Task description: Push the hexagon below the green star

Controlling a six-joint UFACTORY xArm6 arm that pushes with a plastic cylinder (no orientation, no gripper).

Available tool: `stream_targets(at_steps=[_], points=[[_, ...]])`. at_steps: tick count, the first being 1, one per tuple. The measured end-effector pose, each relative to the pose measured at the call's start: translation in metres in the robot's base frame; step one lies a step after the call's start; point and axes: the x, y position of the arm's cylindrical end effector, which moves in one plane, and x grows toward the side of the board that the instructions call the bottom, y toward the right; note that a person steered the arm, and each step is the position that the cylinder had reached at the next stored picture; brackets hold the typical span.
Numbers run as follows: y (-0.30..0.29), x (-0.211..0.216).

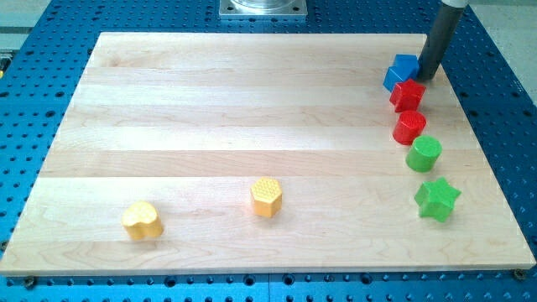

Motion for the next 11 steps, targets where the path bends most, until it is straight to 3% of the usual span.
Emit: stream_targets(at_steps=[4,6,8,9,10,11], points=[[-0.014,0.001],[0.081,0.014],[0.079,-0.11],[0.048,-0.11],[-0.031,-0.106],[-0.114,-0.064]])
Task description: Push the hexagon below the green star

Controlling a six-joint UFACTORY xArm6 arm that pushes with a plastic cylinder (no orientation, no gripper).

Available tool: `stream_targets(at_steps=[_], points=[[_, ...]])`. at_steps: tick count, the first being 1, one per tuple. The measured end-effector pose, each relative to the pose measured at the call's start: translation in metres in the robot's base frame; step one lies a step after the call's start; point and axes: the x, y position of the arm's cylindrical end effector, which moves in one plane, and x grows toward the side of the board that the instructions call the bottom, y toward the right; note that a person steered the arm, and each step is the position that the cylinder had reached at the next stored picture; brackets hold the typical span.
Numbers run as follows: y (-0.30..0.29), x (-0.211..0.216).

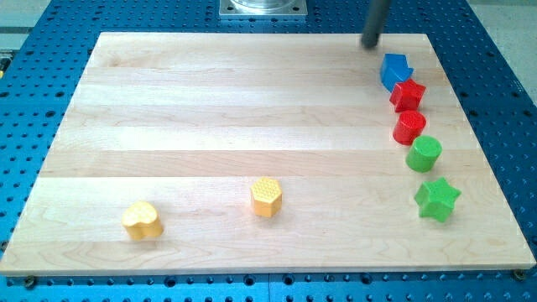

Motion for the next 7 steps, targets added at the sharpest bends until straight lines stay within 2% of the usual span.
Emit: stream_targets(at_steps=[1,2,3,4,5,6,7], points=[[-0.054,0.109],[-0.114,0.2],[-0.173,0.269],[-0.13,0.322],[-0.076,0.334],[-0.129,0.334],[-0.169,0.354]])
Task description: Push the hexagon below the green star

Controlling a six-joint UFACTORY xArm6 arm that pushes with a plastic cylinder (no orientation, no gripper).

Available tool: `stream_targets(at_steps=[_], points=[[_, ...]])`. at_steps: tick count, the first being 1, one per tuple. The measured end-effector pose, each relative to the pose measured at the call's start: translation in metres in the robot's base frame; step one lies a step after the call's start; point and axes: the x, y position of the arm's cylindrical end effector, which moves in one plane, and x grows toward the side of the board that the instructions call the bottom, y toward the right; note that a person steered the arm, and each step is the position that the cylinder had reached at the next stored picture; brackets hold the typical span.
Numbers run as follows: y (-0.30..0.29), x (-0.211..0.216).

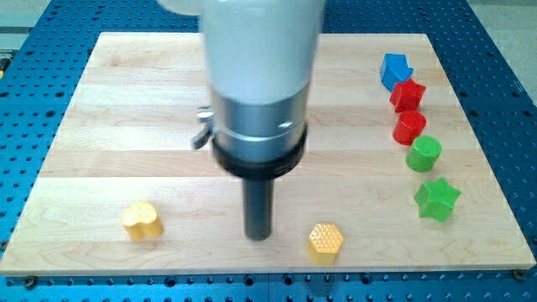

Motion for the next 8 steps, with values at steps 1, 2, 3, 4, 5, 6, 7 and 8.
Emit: stream_targets(at_steps=[1,2,3,4,5,6,7,8], points=[[0.047,0.02],[0.13,0.021],[0.158,0.021],[0.158,0.021],[0.169,0.021],[0.192,0.021],[0.185,0.021],[0.095,0.026]])
